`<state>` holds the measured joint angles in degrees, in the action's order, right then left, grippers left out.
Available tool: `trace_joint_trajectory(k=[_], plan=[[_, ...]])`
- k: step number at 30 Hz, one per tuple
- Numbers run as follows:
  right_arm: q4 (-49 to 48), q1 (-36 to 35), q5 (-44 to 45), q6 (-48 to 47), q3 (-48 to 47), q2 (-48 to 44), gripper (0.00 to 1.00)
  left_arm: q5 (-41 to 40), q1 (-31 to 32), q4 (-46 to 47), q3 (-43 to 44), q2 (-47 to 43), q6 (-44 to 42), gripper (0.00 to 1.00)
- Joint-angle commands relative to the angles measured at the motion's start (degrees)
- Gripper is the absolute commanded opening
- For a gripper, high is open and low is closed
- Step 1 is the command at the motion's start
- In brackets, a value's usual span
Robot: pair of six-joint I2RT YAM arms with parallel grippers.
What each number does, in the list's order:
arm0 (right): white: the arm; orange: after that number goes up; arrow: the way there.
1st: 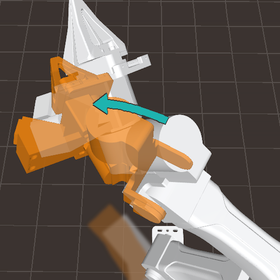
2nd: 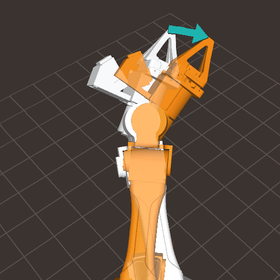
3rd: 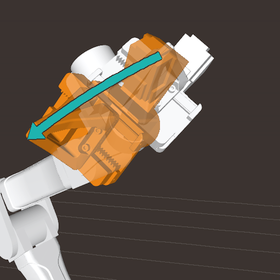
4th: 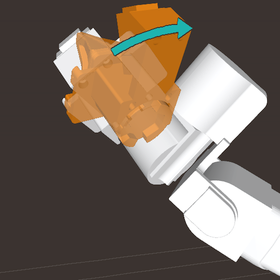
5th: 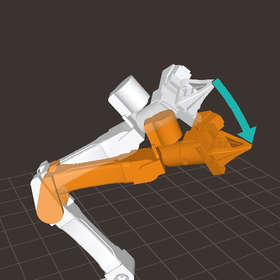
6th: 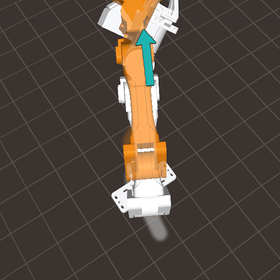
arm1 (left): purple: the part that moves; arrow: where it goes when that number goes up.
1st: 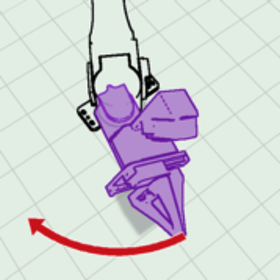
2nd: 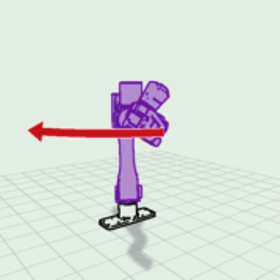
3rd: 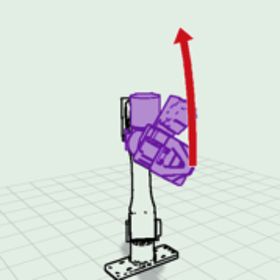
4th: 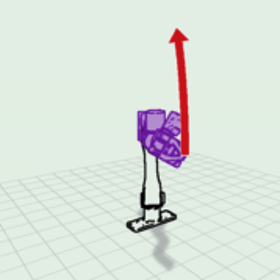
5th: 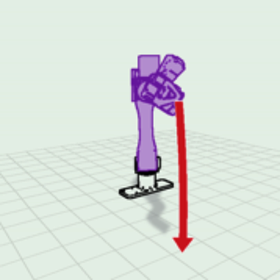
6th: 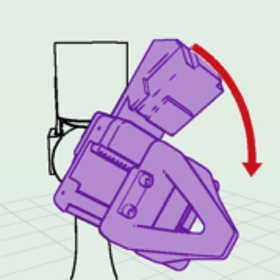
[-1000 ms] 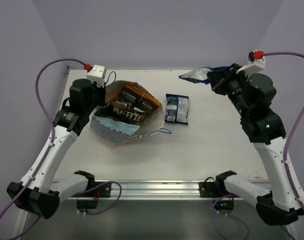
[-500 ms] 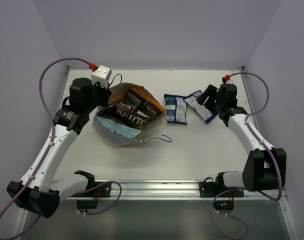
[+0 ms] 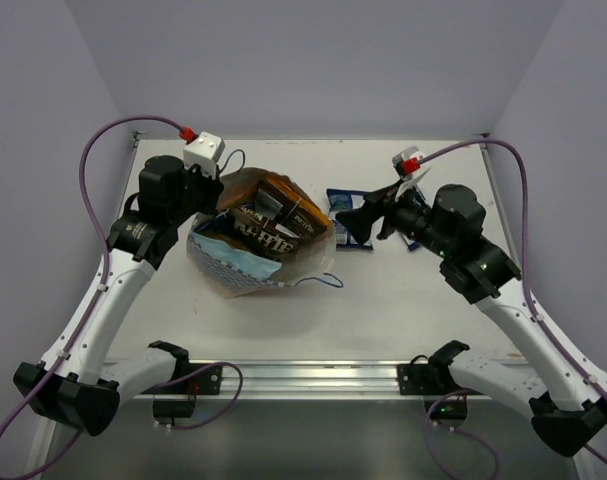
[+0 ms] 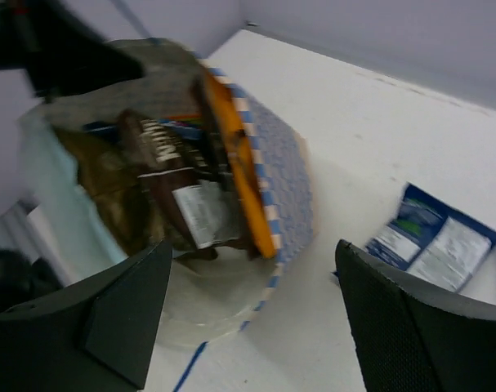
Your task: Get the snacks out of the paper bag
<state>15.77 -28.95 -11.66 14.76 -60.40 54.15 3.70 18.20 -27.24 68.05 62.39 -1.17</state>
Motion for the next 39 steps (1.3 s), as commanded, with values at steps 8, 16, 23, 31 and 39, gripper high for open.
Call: trace_joint_trajectory(k=[8,16,23,31,39], plan=[[5.32,-19.03,-6.71,-20.74,-17.28,18.69,0.82,-1.07,0.61,3.87,2.79,-0.69,-0.33,0.0],[4.63,-21.76,-3.64,-22.94,-22.31,32.94,0.82,-0.1,0.7,3.43,3.23,-0.87,0.2,0.0],[2.78,-21.76,-3.36,-22.94,-22.3,37.34,0.71,0.6,0.7,3.34,3.49,-1.13,-0.15,0.0],[3.65,-21.94,-4.43,-22.24,-24.06,38.04,0.02,-0.1,0.61,3.34,3.32,-1.13,-0.41,0.0],[8.66,-22.82,-6.26,-19.78,-33.37,28.84,0.0,-5.98,0.61,2.11,2.79,-1.31,-0.24,0.0]])
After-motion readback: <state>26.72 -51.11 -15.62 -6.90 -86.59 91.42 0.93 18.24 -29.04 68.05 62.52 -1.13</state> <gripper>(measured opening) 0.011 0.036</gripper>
